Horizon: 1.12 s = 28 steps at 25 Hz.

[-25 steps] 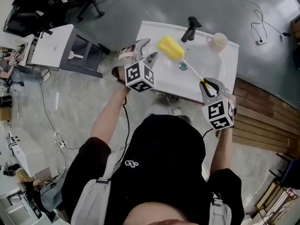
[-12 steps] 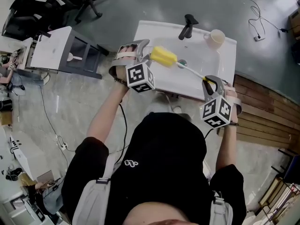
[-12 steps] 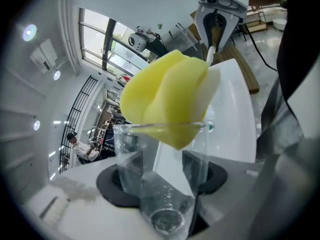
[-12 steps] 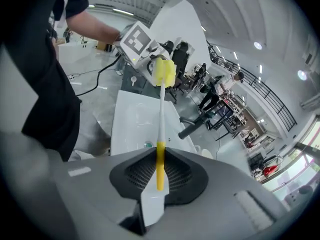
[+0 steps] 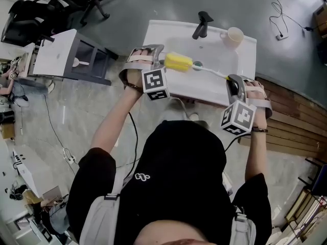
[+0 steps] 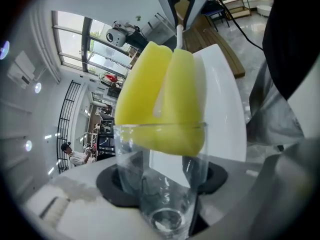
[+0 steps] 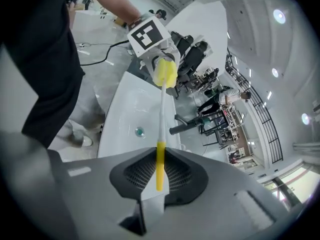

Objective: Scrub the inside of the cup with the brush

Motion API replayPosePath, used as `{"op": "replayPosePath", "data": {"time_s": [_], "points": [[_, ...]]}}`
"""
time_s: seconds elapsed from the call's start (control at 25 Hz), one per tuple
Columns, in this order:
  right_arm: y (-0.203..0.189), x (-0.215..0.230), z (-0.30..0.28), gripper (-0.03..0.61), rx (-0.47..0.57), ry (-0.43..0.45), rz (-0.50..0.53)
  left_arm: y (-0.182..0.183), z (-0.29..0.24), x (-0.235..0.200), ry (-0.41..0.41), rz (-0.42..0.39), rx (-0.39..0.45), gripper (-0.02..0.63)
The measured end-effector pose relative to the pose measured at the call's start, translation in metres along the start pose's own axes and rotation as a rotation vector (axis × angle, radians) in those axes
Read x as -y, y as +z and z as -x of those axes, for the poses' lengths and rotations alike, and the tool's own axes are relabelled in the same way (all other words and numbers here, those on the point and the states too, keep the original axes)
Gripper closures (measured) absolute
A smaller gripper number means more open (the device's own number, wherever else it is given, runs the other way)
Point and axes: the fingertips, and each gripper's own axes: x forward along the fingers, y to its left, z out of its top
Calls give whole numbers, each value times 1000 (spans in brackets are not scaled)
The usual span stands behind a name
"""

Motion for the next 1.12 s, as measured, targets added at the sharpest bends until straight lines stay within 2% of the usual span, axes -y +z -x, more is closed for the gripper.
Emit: {"op": "replayPosePath", "data": {"time_s": [0.48, 0.84, 1.12], "points": [[12, 11, 5, 528, -16, -29, 104, 1, -1, 10, -41, -77, -65, 356], [21, 12, 5, 528, -28, -26, 123, 7, -1, 13, -48, -131, -88, 356], [28, 12, 5, 529, -33, -28, 116, 12, -1, 12, -47, -131, -101, 356]]}}
